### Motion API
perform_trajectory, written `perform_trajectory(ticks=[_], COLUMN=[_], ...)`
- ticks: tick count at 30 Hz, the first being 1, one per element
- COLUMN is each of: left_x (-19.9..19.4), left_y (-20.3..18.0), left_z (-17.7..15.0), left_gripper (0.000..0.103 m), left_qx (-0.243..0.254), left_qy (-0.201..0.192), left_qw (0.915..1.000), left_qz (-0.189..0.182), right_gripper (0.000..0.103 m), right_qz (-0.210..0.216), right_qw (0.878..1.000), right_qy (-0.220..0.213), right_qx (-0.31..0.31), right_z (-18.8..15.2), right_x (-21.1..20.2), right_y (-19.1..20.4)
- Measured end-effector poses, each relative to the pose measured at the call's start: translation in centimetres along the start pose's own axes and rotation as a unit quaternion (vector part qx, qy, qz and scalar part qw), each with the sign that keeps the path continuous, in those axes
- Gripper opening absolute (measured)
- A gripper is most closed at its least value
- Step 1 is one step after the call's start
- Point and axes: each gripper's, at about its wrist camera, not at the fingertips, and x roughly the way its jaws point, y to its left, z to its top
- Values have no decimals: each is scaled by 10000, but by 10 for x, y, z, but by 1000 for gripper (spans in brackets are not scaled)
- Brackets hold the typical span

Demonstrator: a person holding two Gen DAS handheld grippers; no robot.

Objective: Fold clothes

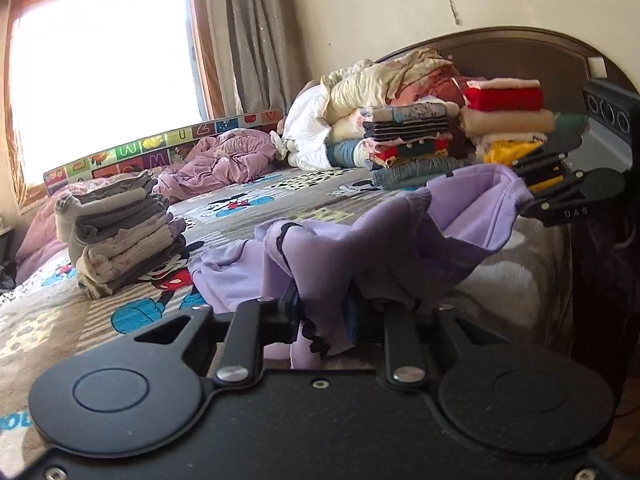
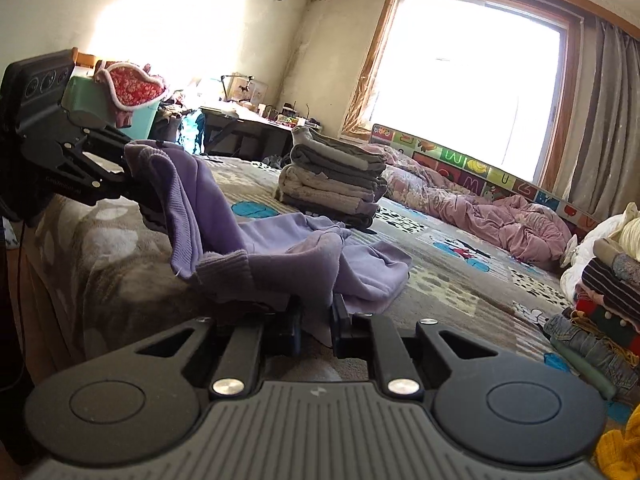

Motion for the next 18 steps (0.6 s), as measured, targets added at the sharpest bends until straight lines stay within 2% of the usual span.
perform_trajectory(ticks=[6,11,18], left_x=[24,47,102], left_y=[27,64,123], left_z=[21,37,52], left_gripper=[13,12,11], left_qx=[-783,-1611,-2451], left_qy=[-299,-593,-573], left_qw=[9964,9851,9678], left_qz=[-92,-75,89], right_gripper=[13,12,12], right_qz=[278,426,648], right_qw=[9932,9826,9559], right_qy=[-181,-393,-604], right_qx=[1113,1763,2801], right_z=[13,26,36], right_x=[25,50,115], right_y=[-39,-78,-135])
